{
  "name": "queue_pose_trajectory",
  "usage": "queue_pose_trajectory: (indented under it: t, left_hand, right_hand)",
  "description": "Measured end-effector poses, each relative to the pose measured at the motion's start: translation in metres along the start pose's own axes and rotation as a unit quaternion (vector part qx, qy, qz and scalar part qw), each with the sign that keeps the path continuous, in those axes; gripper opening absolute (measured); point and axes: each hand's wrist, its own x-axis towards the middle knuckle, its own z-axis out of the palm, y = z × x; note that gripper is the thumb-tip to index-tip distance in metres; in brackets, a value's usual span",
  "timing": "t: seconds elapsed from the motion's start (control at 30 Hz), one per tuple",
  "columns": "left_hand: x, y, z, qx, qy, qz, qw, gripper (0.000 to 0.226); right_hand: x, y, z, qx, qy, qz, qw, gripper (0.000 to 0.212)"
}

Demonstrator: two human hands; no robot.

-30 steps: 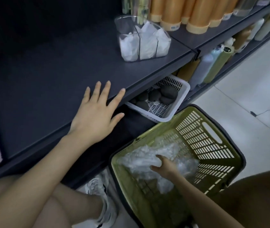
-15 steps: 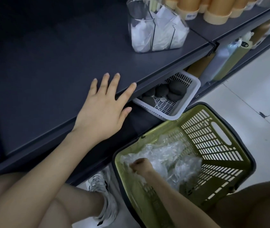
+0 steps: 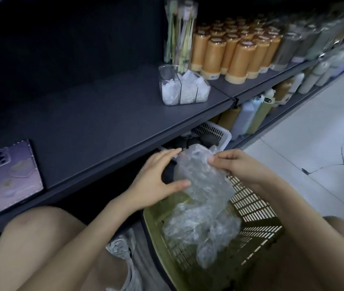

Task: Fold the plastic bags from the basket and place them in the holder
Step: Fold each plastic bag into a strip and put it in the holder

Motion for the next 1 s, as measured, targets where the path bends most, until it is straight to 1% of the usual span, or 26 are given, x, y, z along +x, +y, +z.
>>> queue_pose_trajectory:
  t: [0.03, 0.07, 0.1, 0.17, 0.2, 0.27, 0.3, 0.37, 0.43, 0.47, 0.53, 0.57, 0.6, 0.63, 0.67, 0.7, 0.73, 0.77, 0.8, 0.83, 0.9, 0.93, 0.97, 1.0]
  left_hand:
    - [-0.003, 0.003, 0.004, -0.044, -0.020, -0.019, 0.999, 0.092]
    - [-0.004, 0.007, 0.006, -0.087, -0.013, -0.027, 0.996, 0.091]
    - [-0.004, 0.013, 0.006, -0.123, 0.011, -0.033, 0.992, 0.086]
    - [-0.002, 0.027, -0.001, -0.198, 0.063, -0.036, 0.977, 0.063]
    - [0.000, 0.033, -0.007, -0.239, 0.093, -0.036, 0.966, 0.048]
    - [0.003, 0.043, -0.021, -0.301, 0.151, -0.043, 0.941, 0.016]
    - [0.004, 0.047, -0.029, -0.323, 0.172, -0.052, 0.929, 0.011]
    - [0.004, 0.053, -0.048, -0.357, 0.202, -0.079, 0.909, 0.016]
    - [0.006, 0.054, -0.068, -0.373, 0.228, -0.107, 0.893, 0.011]
    - [0.006, 0.054, -0.078, -0.374, 0.241, -0.116, 0.888, 0.008]
    - [0.002, 0.055, -0.093, -0.327, 0.284, -0.113, 0.894, 0.025]
    - [-0.003, 0.057, -0.096, -0.270, 0.314, -0.091, 0.905, 0.036]
    - [-0.009, 0.063, -0.097, -0.183, 0.336, -0.054, 0.922, 0.047]
    - [-0.015, 0.070, -0.094, -0.076, 0.334, -0.009, 0.940, 0.059]
    - [-0.019, 0.077, -0.089, 0.023, 0.314, 0.027, 0.949, 0.071]
    - [-0.021, 0.081, -0.082, 0.093, 0.286, 0.044, 0.953, 0.083]
    - [-0.021, 0.083, -0.076, 0.129, 0.262, 0.036, 0.956, 0.091]
    - [-0.020, 0.084, -0.071, 0.140, 0.245, 0.015, 0.959, 0.094]
    - [-0.017, 0.083, -0.067, 0.141, 0.236, -0.013, 0.961, 0.091]
    - [-0.015, 0.080, -0.064, 0.137, 0.241, -0.032, 0.960, 0.083]
    - [-0.012, 0.073, -0.061, 0.084, 0.295, -0.034, 0.951, 0.053]
    - [-0.012, 0.071, -0.064, 0.047, 0.327, -0.037, 0.943, 0.036]
    - [-0.012, 0.068, -0.068, -0.001, 0.357, -0.039, 0.933, 0.025]
    - [-0.012, 0.066, -0.073, -0.049, 0.379, -0.040, 0.923, 0.021]
  right_hand:
    - [-0.003, -0.011, -0.003, 0.014, -0.009, 0.000, 1.000, 0.065]
    - [-0.004, -0.021, -0.006, 0.032, -0.018, 0.001, 0.999, 0.060]
    - [-0.005, -0.033, -0.008, 0.048, -0.028, 0.000, 0.998, 0.052]
    - [-0.005, -0.054, -0.011, 0.071, -0.033, -0.004, 0.997, 0.044]
    - [-0.005, -0.063, -0.012, 0.079, -0.024, 0.001, 0.997, 0.043]
    - [-0.003, -0.081, -0.013, 0.091, 0.015, 0.012, 0.996, 0.035]
    - [-0.003, -0.089, -0.014, 0.090, 0.037, 0.010, 0.995, 0.034]
    - [-0.003, -0.104, -0.016, 0.085, 0.079, 0.000, 0.993, 0.030]
    - [-0.002, -0.119, -0.016, 0.111, 0.110, -0.008, 0.988, 0.024]
    - [0.002, -0.126, -0.015, 0.137, 0.118, -0.010, 0.983, 0.024]
    - [0.010, -0.141, -0.006, 0.201, 0.119, -0.010, 0.972, 0.026]
    - [0.015, -0.149, 0.000, 0.235, 0.112, -0.010, 0.965, 0.025]
    - [0.019, -0.158, 0.008, 0.267, 0.104, -0.010, 0.958, 0.023]
    - [0.022, -0.166, 0.016, 0.300, 0.096, -0.008, 0.949, 0.023]
    - [0.025, -0.174, 0.025, 0.330, 0.088, -0.003, 0.940, 0.024]
    - [0.027, -0.182, 0.032, 0.359, 0.080, 0.002, 0.930, 0.025]
    - [0.029, -0.189, 0.039, 0.382, 0.071, 0.005, 0.921, 0.024]
    - [0.031, -0.196, 0.046, 0.402, 0.061, 0.007, 0.914, 0.023]
    - [0.031, -0.201, 0.051, 0.422, 0.053, 0.007, 0.905, 0.022]
    - [0.033, -0.206, 0.055, 0.443, 0.047, 0.006, 0.895, 0.021]
    - [0.036, -0.209, 0.058, 0.472, 0.044, -0.006, 0.881, 0.016]
    - [0.038, -0.207, 0.056, 0.460, 0.048, -0.017, 0.886, 0.013]
    - [0.040, -0.204, 0.054, 0.423, 0.059, -0.033, 0.903, 0.013]
    - [0.040, -0.198, 0.051, 0.356, 0.081, -0.053, 0.930, 0.020]
